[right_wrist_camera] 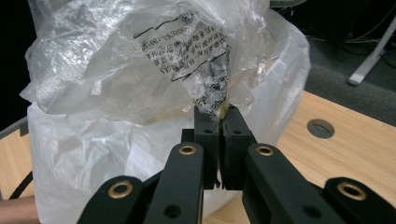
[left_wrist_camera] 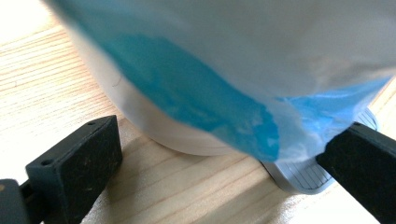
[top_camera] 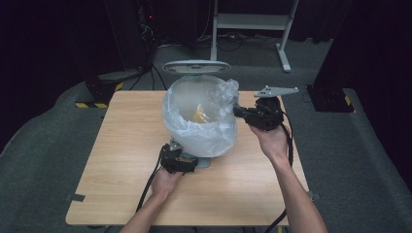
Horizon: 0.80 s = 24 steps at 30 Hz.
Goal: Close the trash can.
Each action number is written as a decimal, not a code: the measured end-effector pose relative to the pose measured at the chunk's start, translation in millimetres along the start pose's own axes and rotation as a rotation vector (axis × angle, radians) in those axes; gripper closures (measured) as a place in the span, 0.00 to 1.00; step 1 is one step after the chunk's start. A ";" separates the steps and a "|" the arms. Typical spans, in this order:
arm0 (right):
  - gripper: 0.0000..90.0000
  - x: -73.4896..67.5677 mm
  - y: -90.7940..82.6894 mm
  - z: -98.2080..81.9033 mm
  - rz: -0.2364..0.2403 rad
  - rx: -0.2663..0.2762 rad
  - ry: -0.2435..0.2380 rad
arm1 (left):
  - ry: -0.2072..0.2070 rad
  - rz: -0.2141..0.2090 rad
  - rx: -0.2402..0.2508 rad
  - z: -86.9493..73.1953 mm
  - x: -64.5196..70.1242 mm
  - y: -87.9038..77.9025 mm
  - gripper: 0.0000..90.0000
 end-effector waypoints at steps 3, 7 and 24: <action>0.97 -1.7 6.0 3.3 0.007 -0.011 -0.006 | 0.000 0.000 -0.001 0.0 -0.1 0.0 0.00; 0.97 -2.9 13.4 7.2 0.018 -0.019 -0.003 | 0.000 0.000 0.000 0.0 -0.1 0.0 0.00; 0.95 -5.7 37.2 15.2 0.048 -0.061 0.009 | -0.001 -0.001 -0.001 -0.1 -0.1 -0.1 0.00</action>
Point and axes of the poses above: each handheld gripper's, and its own axes: y roughly forward along the jaws, z roughly out of its top, x roughly to its right, the point moved 7 cm from there along y, roughly forward along the jaws, and after that the axes turned 8 degrees about z, right-handed, at the moved point
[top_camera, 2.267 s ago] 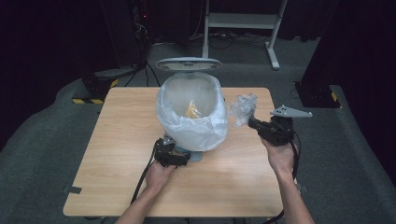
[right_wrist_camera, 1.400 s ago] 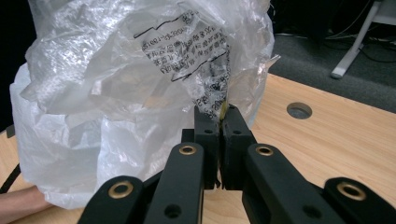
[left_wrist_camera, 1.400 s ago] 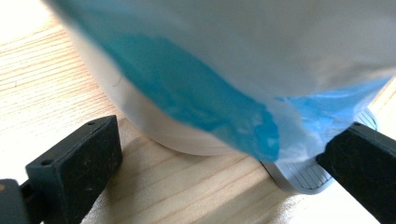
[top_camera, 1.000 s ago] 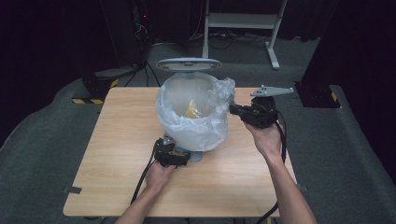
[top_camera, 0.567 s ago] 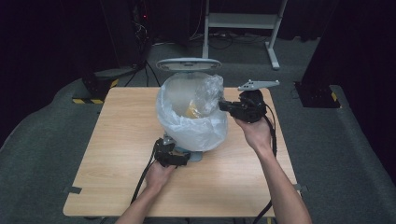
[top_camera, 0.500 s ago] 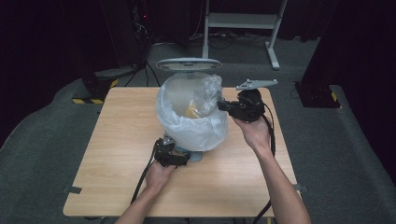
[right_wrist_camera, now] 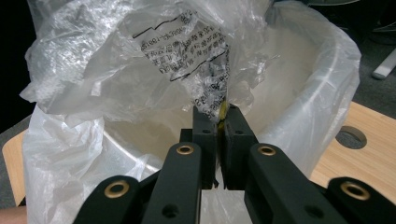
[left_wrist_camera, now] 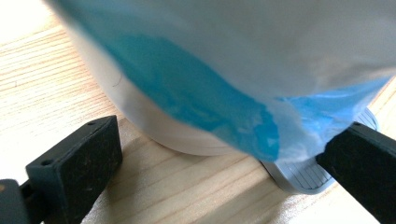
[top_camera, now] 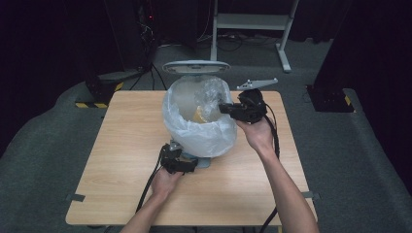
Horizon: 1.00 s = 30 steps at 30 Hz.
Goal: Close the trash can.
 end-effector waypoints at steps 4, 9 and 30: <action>0.93 -0.1 3.3 1.1 0.006 -0.009 0.005 | -0.005 0.003 0.006 0.5 0.0 0.2 0.00; 0.81 0.1 5.1 1.3 0.006 -0.010 0.016 | 0.006 0.005 0.004 0.4 -0.7 0.0 0.00; 0.55 2.3 -12.3 -1.5 -0.048 0.087 -0.004 | -0.005 -0.004 0.000 0.0 0.6 0.1 0.00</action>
Point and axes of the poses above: each handheld gripper's, and its own axes: y roughly forward along the jaws, z roughly out of its top, x roughly to its right, the point moved 7 cm from there along y, roughly forward along the jaws, and after that the axes turned 8 degrees about z, right-handed, at the moved point
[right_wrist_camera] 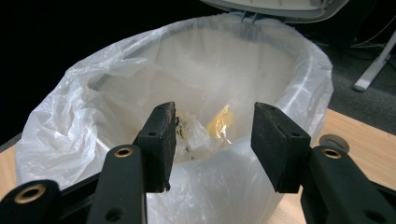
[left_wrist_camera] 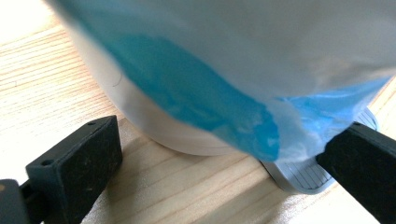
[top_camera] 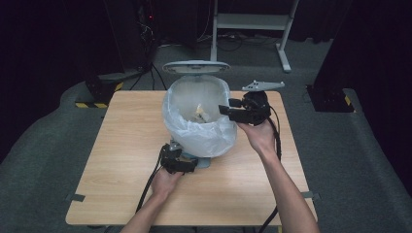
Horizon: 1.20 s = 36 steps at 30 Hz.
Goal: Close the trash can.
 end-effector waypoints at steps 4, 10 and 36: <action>0.55 0.8 -4.7 -0.8 -0.006 0.014 0.000 | 0.000 0.003 0.002 0.2 -0.3 0.0 0.00; 0.54 0.8 -10.5 -4.3 -0.009 0.030 -0.002 | 0.002 0.003 0.002 0.2 -0.5 0.0 0.00; 0.50 6.7 -33.1 -28.2 -0.077 0.056 0.008 | -0.007 0.001 0.006 0.5 -0.2 0.1 0.00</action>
Point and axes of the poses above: each handheld gripper's, and its own axes: y roughly forward along the jaws, z roughly out of its top, x roughly to its right, the point moved 7 cm from there along y, roughly forward along the jaws, and after that the axes turned 8 degrees about z, right-handed, at the moved point
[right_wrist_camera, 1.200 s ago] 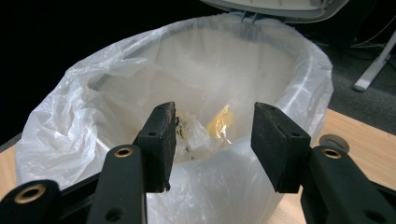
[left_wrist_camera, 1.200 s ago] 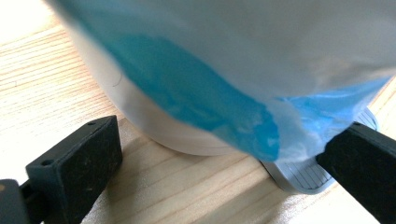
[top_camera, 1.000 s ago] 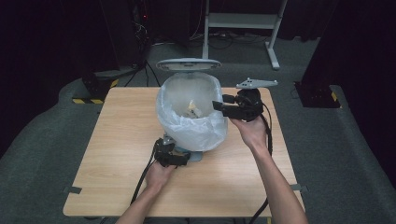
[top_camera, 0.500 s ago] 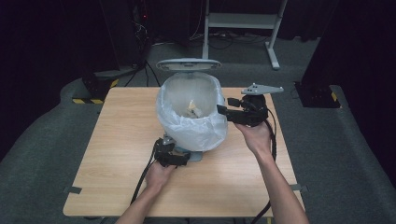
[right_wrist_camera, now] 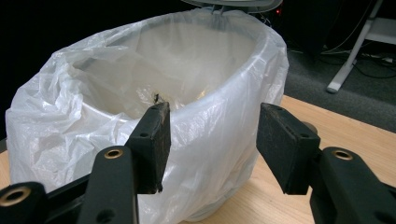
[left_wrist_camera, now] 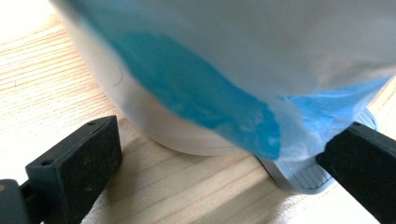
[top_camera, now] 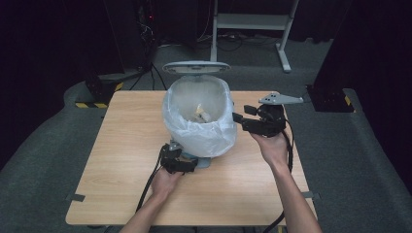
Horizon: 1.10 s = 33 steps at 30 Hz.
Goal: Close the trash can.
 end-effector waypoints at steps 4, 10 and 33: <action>0.50 1.5 -1.5 -3.3 -0.005 0.002 0.006 | 0.000 0.000 0.000 0.0 0.0 0.0 0.00; 0.50 2.1 -5.5 -7.4 -0.009 0.015 0.007 | 0.000 0.000 0.000 0.0 0.0 0.0 0.00; 0.46 19.8 -22.5 -48.9 -0.060 0.062 0.056 | 0.006 0.003 -0.003 -0.3 -0.1 -0.3 0.01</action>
Point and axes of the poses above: each handheld gripper's, and its own axes: y roughly forward along the jaws, z roughly out of its top, x roughly to its right, the point moved 7 cm from there along y, roughly forward along the jaws, and after that the axes turned 8 degrees about z, right-handed, at the moved point
